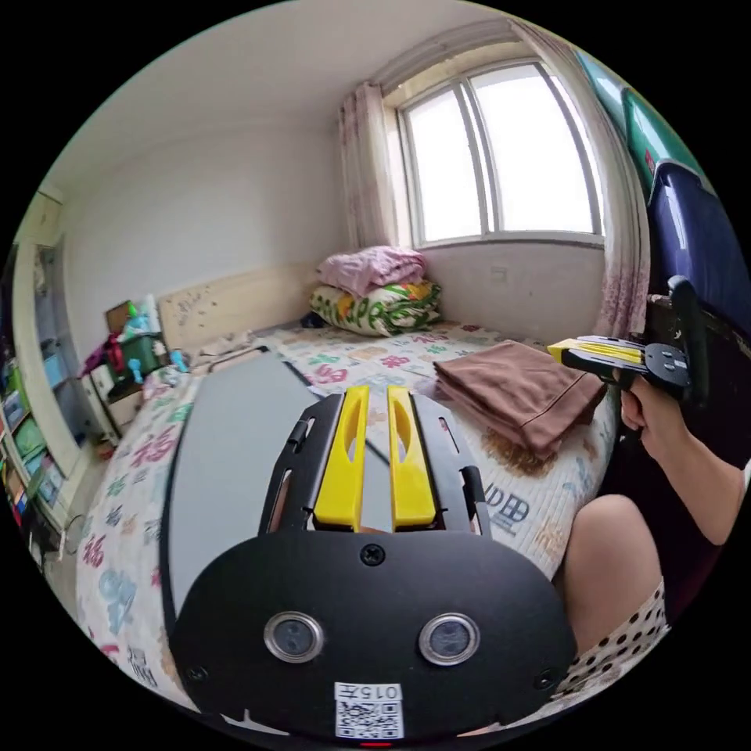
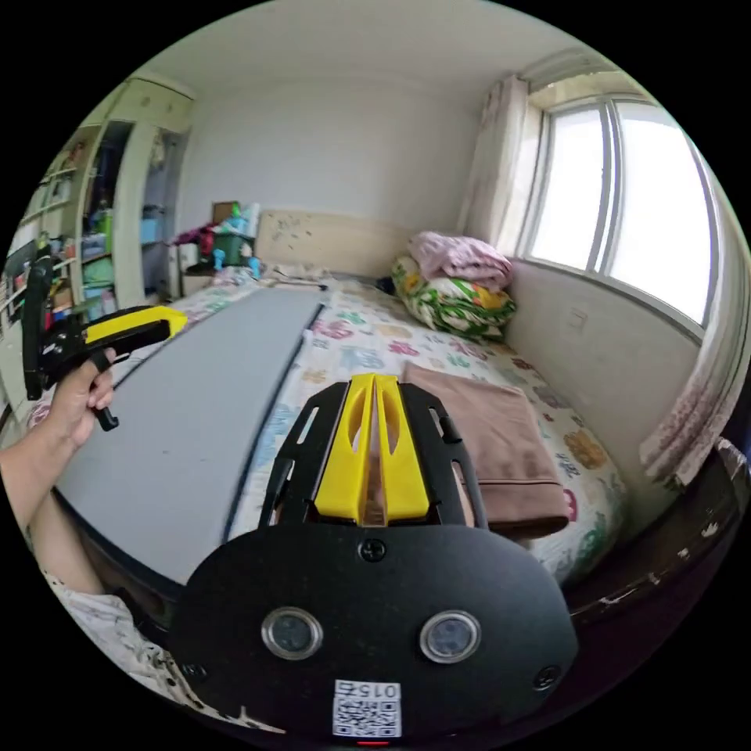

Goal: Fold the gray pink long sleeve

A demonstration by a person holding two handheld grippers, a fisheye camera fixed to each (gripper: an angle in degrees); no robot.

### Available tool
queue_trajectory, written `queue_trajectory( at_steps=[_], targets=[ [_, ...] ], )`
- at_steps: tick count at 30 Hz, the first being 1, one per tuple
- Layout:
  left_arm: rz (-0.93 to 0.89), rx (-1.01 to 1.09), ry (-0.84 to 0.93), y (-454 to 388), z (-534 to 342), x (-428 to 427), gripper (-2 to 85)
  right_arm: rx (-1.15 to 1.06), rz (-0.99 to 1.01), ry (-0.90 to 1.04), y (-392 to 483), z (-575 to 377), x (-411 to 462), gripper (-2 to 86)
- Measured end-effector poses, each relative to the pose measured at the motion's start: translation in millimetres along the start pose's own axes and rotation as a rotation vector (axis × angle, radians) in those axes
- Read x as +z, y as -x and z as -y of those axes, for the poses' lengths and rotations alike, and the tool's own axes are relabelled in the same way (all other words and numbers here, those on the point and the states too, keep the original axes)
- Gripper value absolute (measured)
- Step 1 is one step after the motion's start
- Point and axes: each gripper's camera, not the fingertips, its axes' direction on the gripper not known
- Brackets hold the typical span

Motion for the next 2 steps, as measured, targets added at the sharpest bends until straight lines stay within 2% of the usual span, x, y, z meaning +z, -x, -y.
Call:
queue_trajectory(
  at_steps=[2],
  targets=[
    [0.105, -0.028, 0.002, 18, -56, -61, 3.4, -0.045, 0.135, -0.109, 59, -41, -13, -1.0]
  ],
)
